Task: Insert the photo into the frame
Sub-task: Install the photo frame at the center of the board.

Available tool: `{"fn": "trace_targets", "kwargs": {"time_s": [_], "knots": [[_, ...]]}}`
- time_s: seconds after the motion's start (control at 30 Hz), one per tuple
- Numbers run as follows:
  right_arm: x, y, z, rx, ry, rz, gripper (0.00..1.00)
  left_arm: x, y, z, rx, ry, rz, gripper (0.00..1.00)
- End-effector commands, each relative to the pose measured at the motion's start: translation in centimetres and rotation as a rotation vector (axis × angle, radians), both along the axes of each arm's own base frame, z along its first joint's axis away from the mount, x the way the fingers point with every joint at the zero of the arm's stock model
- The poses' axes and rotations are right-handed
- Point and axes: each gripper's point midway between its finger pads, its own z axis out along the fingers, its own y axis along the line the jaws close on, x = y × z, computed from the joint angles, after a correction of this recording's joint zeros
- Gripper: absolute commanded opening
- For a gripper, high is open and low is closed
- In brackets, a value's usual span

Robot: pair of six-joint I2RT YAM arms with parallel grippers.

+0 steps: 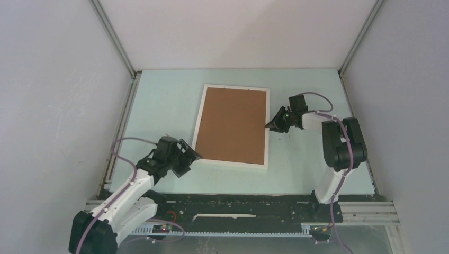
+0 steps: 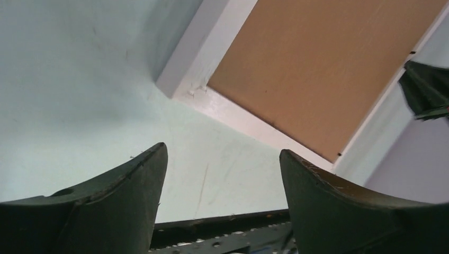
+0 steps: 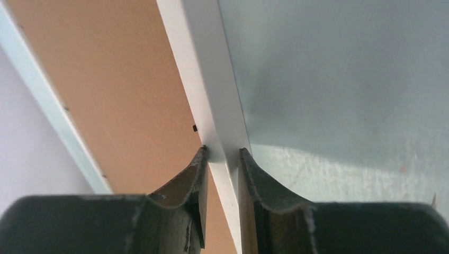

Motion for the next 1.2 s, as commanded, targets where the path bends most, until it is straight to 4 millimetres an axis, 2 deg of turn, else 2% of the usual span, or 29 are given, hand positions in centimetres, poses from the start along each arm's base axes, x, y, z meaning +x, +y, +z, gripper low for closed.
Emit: {"fn": "trace_targets", "kwargs": {"time_s": [0.0,0.1,0.2,0.33,0.47,0.57,0.63,0.67,0.7,0.8,0.83,0.9,1.0,1.17], "knots": [[0.8,0.0,1.7,0.157,-0.056,-0.288,0.0,1.6,-2.5,1.5,-0.244,-0.033,0.191,0.87],[-0.1,0.5,1.2,0.183,-0.043,-0.325,0.0,3.0,-3.9,1.7,-0.287,-0.068,0.164,0.9],[-1.6,1.2,0.7,0.222,-0.031,-0.342,0.0,4.5,-5.2,1.7,-0.288,-0.063,0.125,0.86],[-3.5,2.3,0.4,0.215,-0.02,-0.31,0.0,6.0,-5.3,0.1,-0.197,-0.031,0.108,0.77],[-5.3,3.4,0.8,0.189,-0.018,-0.234,0.0,6.7,-4.6,-1.2,-0.126,-0.025,0.11,0.75],[-6.5,3.5,1.6,0.128,-0.065,-0.14,0.0,7.2,-3.7,-1.3,-0.09,-0.039,0.107,0.72],[-6.8,3.3,2.3,0.09,-0.101,-0.081,0.01,7.2,-3.7,-1.3,-0.085,-0.043,0.073,0.65],[-7.0,2.9,2.6,0.06,-0.105,-0.054,0.04,7.0,-4.0,-1.4,-0.085,-0.042,0.037,0.63],[-6.8,2.7,3.2,0.031,-0.125,-0.018,0.19,6.8,-4.4,-1.4,-0.09,-0.039,-0.005,0.62],[-6.5,2.6,3.9,-0.041,-0.138,0.124,0.55,5.9,-4.3,-2.9,-0.074,0.0,-0.044,0.62],[-6.1,2.7,3.9,-0.054,-0.124,0.167,0.61,5.5,-4.1,-3.4,-0.081,0.014,-0.033,0.6],[-5.7,2.0,2.9,-0.112,-0.05,0.202,0.65,5.2,-3.9,-3.9,-0.114,0.011,-0.008,0.59],[-4.8,1.4,2.1,-0.215,0.007,0.209,0.66,5.3,-4.1,-3.7,-0.146,-0.013,0.009,0.58],[-4.6,0.8,1.1,-0.342,0.049,0.156,0.59,6.0,-4.2,-2.9,-0.145,-0.045,0.009,0.58]]}}
